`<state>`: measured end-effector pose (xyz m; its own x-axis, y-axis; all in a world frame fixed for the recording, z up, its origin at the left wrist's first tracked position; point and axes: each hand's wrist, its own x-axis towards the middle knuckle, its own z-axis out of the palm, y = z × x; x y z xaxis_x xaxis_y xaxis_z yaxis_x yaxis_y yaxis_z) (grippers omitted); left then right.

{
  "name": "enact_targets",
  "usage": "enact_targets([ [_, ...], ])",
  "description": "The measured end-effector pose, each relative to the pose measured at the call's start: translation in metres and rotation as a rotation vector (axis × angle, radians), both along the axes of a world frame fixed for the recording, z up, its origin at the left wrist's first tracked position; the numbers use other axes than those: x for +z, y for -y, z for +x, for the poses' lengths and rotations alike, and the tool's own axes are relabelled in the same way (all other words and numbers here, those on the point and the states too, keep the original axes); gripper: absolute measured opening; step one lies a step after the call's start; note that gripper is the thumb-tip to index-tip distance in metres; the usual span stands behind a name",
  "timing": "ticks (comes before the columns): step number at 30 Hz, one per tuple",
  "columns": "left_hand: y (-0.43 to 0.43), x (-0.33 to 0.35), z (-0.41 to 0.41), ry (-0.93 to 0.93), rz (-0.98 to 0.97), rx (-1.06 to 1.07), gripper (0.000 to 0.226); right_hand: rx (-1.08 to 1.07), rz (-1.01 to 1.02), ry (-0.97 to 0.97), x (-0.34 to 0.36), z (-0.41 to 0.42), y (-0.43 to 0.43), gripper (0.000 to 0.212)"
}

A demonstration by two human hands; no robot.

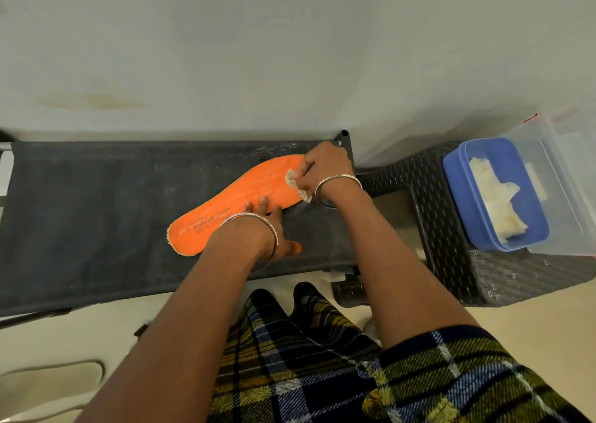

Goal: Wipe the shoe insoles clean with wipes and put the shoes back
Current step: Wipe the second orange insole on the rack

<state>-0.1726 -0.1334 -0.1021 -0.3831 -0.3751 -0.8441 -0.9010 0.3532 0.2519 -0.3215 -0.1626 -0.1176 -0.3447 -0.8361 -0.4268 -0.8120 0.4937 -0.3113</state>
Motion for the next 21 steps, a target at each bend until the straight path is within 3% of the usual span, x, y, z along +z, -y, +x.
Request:
enact_targets([
  [3, 0.0, 0.0, 0.0, 0.0, 0.001, 0.006, 0.09, 0.048, 0.079, 0.08, -0.001, 0.004, -0.002, 0.006],
  [8, 0.0, -0.004, 0.001, -0.004, 0.0, 0.012, 0.09, -0.107, -0.105, -0.062, -0.006, 0.002, 0.001, 0.016],
  [13, 0.0, -0.005, 0.0, 0.005, -0.007, 0.003, 0.091, 0.049, 0.116, 0.048, 0.004, 0.005, -0.004, 0.008],
  [18, 0.001, -0.005, 0.001, -0.005, 0.003, 0.008, 0.091, -0.092, -0.006, -0.158, -0.004, -0.006, 0.003, 0.023],
  [21, 0.001, -0.004, 0.001, 0.002, -0.002, 0.0, 0.09, -0.068, 0.047, -0.088, -0.001, -0.006, 0.003, 0.023],
])
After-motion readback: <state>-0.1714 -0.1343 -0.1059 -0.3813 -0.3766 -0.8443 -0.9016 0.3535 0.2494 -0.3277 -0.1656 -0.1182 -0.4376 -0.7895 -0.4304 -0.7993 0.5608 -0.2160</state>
